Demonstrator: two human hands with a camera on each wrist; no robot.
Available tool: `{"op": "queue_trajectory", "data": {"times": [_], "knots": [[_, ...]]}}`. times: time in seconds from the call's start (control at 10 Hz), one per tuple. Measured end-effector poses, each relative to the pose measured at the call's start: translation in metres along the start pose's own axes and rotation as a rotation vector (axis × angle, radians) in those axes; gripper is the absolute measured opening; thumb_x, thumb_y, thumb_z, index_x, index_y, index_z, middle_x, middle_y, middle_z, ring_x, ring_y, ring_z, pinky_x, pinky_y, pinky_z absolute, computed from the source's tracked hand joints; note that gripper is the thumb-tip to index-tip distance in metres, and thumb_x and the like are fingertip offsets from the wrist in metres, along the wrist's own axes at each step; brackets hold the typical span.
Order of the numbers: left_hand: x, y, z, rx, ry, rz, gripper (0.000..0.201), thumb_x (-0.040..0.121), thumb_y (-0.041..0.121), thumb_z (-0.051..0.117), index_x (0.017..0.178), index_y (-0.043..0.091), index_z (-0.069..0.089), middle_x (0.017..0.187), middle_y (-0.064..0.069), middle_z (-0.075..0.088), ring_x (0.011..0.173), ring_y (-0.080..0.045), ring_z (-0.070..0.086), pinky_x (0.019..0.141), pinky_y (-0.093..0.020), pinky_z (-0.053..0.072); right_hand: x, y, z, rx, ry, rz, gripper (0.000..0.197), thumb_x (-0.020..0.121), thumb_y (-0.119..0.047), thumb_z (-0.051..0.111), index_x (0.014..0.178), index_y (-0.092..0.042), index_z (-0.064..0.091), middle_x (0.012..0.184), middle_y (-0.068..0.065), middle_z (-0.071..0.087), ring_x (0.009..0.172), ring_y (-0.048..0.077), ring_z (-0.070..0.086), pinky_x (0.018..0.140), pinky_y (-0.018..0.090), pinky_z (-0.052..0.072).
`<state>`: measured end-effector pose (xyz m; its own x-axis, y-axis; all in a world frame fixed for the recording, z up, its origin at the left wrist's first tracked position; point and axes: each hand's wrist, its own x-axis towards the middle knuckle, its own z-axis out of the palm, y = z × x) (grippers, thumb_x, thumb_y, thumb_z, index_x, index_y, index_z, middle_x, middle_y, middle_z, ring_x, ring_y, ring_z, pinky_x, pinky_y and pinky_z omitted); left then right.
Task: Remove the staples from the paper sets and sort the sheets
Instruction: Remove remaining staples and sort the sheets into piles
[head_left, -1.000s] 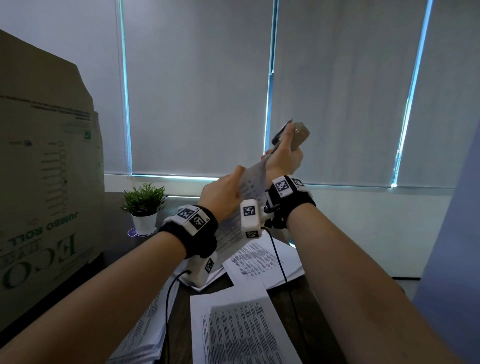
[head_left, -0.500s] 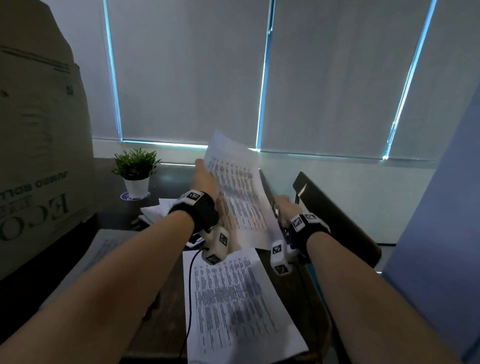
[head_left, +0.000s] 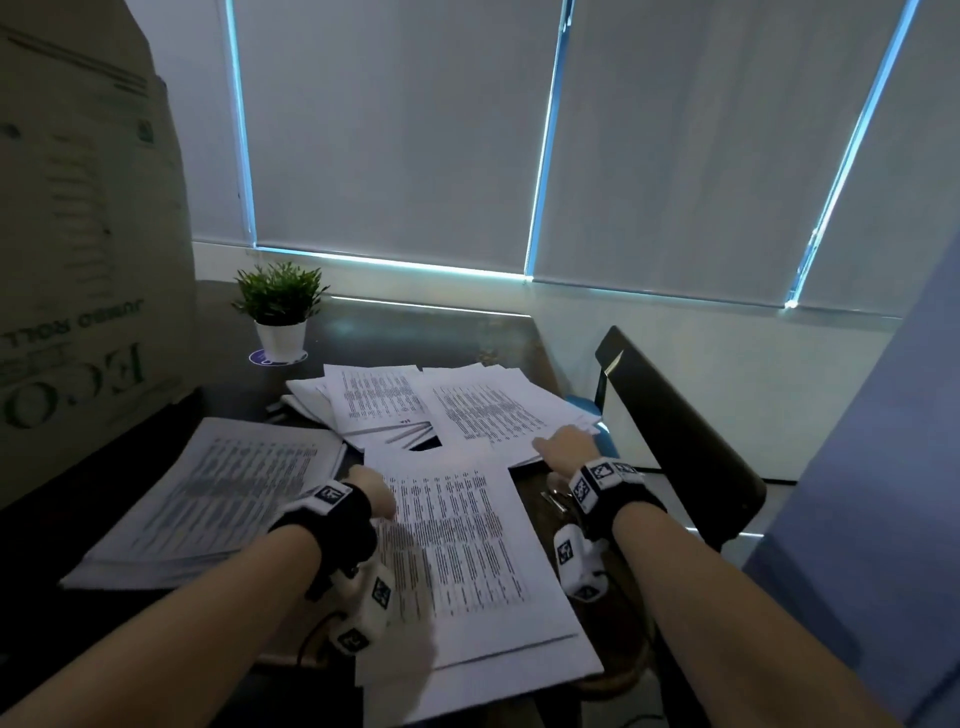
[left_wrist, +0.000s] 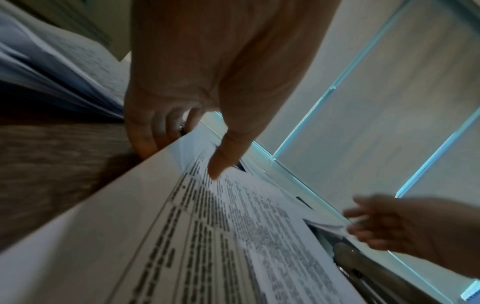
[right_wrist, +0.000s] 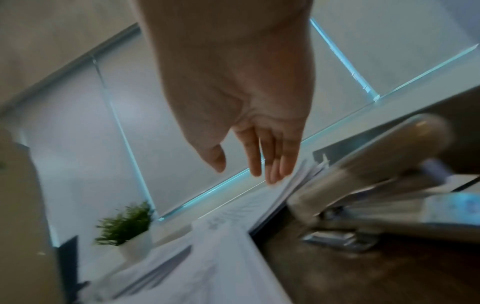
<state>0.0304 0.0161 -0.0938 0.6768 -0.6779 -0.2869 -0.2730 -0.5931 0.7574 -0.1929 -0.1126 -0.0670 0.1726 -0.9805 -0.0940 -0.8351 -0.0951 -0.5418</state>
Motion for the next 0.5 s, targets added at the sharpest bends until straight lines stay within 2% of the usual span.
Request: {"op": "queue_trajectory", "data": {"times": [0.1, 0.2, 0.3, 0.4, 0.5], "knots": [[-0.009, -0.01, 0.007, 0.189, -0.062, 0.049, 0.038, 0.094, 0.029, 0.057, 0.123, 0.004, 0.054, 0.125, -0.013, 0.055, 0.117, -0.022, 0.056, 0.089, -0.025, 0.046, -0.016, -0.026, 0.018, -0.028, -0.275, 0.012, 0.041, 0.093, -0.05, 0.059, 0.078, -0.013, 0.048, 0.076, 0.003, 0.049, 0.066, 0.017, 0.047, 0.061, 0.025, 0.038], [-0.005, -0.007, 0.007, 0.125, -0.135, 0.05, 0.017, 0.094, 0.02, 0.053, 0.08, 0.01, 0.054, 0.088, -0.006, 0.053, 0.088, -0.022, 0.057, 0.075, -0.026, 0.038, -0.014, -0.021, 0.037, 0.04, -0.357, 0.008, 0.05, 0.082, -0.038, 0.077, 0.112, -0.003, 0.059, 0.111, 0.013, 0.064, 0.095, 0.025, 0.06, 0.085, 0.032, 0.049], [0.004, -0.013, -0.003, -0.07, -0.241, 0.08, 0.014, 0.091, 0.007, 0.053, 0.102, 0.001, 0.059, 0.107, -0.021, 0.059, 0.101, -0.033, 0.059, 0.081, -0.03, 0.041, -0.018, -0.027, 0.033, 0.475, -0.349, -0.114, 0.038, 0.072, -0.002, 0.077, 0.107, -0.001, 0.064, 0.108, 0.016, 0.069, 0.098, 0.032, 0.066, 0.094, 0.044, 0.053], [-0.005, -0.006, -0.019, -0.532, -0.302, 0.07, 0.012, 0.091, 0.008, 0.051, 0.099, 0.003, 0.058, 0.097, -0.019, 0.061, 0.082, -0.033, 0.063, 0.072, -0.031, 0.047, -0.023, -0.047, 0.005, 0.753, -0.289, -0.282, 0.031, 0.081, 0.008, 0.066, 0.11, -0.004, 0.062, 0.105, 0.018, 0.068, 0.089, 0.029, 0.064, 0.088, 0.043, 0.052], [-0.006, 0.043, -0.057, -0.765, -0.042, 0.437, 0.005, 0.093, 0.016, 0.051, 0.093, 0.015, 0.056, 0.086, -0.007, 0.059, 0.083, -0.022, 0.057, 0.066, -0.032, 0.047, -0.035, -0.087, -0.058, 0.946, -0.072, -0.53, 0.025, 0.088, 0.003, 0.063, 0.108, -0.012, 0.063, 0.107, 0.019, 0.068, 0.089, 0.026, 0.064, 0.09, 0.045, 0.051]]}}
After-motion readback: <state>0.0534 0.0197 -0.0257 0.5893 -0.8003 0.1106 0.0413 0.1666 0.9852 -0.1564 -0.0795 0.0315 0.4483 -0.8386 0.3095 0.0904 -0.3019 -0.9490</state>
